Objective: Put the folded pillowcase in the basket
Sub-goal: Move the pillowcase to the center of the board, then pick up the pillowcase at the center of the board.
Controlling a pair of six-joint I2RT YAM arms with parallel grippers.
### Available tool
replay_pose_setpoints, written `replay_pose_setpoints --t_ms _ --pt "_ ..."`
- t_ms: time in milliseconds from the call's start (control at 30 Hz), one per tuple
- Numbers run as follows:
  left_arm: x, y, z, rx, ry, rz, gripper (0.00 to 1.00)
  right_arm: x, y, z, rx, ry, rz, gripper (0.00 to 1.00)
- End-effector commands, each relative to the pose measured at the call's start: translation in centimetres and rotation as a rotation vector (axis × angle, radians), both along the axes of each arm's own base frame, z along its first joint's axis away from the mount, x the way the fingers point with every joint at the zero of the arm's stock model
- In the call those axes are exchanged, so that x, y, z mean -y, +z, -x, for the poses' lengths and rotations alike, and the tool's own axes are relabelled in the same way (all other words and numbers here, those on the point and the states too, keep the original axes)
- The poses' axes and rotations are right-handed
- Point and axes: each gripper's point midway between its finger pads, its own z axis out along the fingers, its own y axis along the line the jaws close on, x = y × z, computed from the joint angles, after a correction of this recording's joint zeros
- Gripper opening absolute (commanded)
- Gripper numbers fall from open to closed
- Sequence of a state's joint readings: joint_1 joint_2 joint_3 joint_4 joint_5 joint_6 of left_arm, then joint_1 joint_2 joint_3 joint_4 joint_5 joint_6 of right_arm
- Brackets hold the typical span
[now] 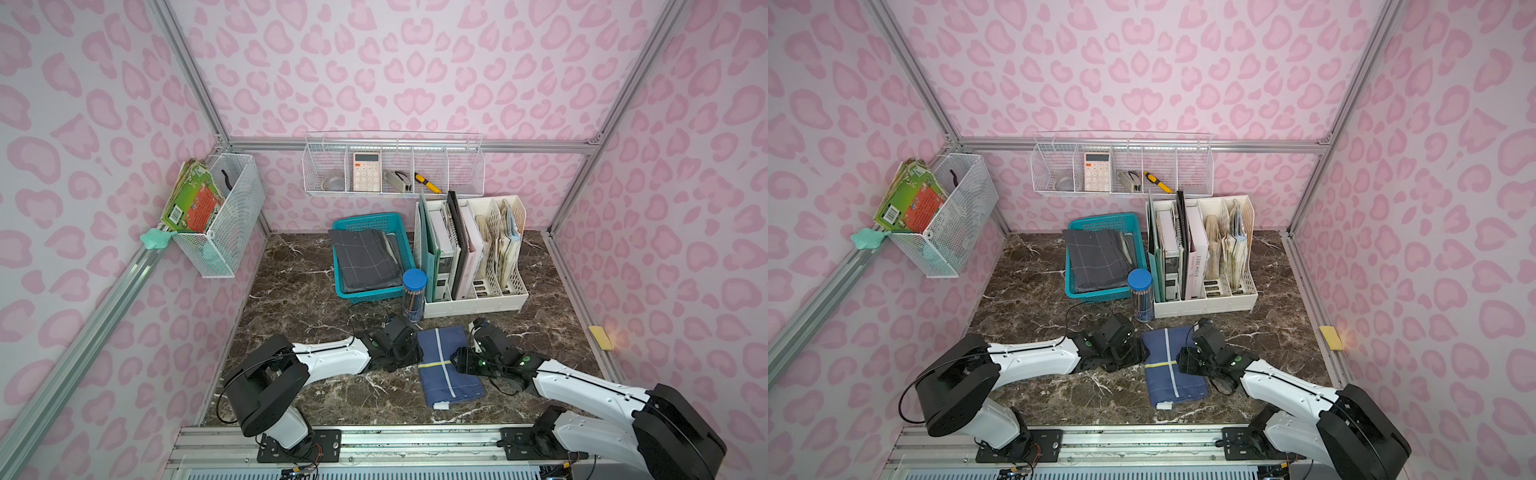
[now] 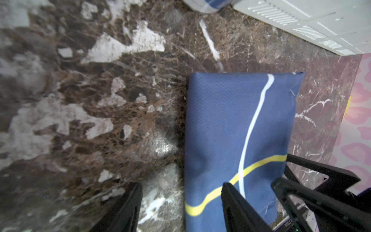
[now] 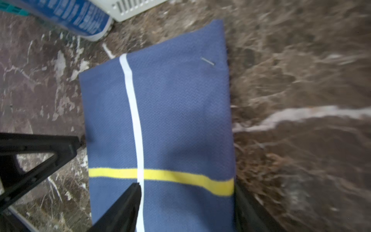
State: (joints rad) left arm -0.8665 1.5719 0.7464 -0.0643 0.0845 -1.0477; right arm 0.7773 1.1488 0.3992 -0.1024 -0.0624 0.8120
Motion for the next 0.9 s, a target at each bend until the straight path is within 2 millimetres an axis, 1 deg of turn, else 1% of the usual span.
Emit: replay_pose_setpoints --t_ms 0,67,133,233,300,333,400,567,667,767,867 --pt "-2.1 -0.9 0.6 -0.048 0.060 -0.088 0.67 -3.0 1.4 0.3 0.022 0.070 -0.059 0.73" --pt "-3.2 -1.0 0.6 -0.056 0.077 -0.149 0.65 -3.2 1.8 0.1 0.030 0.070 -0.033 0.73" --pt "-3.9 -1.0 0.6 -0.050 0.088 -0.177 0.65 -1.7 1.9 -0.7 0.052 0.010 0.024 0.73" --pt "-4.3 -0.7 0.6 -0.041 0.094 -0.182 0.65 0.5 1.9 -1.9 0.085 -0.032 0.073 0.73" --pt "-4.4 -0.8 0.6 -0.045 0.093 -0.189 0.65 1.3 1.7 -2.3 0.083 -0.045 0.060 0.72" --pt "-4.4 -0.9 0.6 -0.049 0.090 -0.189 0.65 1.3 1.7 -2.3 0.086 -0.042 0.041 0.72" --pt "-4.1 -1.1 0.5 -0.057 0.086 -0.178 0.64 1.1 1.5 -2.3 0.093 -0.027 0.015 0.71" --pt "-3.0 -1.5 0.1 -0.070 0.075 -0.154 0.58 -0.2 0.7 -1.8 0.052 0.010 -0.034 0.68" --pt "-2.5 -1.5 -0.1 -0.075 0.069 -0.143 0.53 -1.1 0.0 -1.3 0.025 0.029 -0.051 0.65" --pt "-2.2 -1.6 -0.3 -0.077 0.060 -0.140 0.44 -2.2 -0.4 -0.7 0.023 0.059 -0.047 0.62" --pt "-2.1 -1.7 -0.3 -0.081 0.064 -0.131 0.36 -2.9 -0.8 -0.4 0.008 0.077 -0.030 0.55"
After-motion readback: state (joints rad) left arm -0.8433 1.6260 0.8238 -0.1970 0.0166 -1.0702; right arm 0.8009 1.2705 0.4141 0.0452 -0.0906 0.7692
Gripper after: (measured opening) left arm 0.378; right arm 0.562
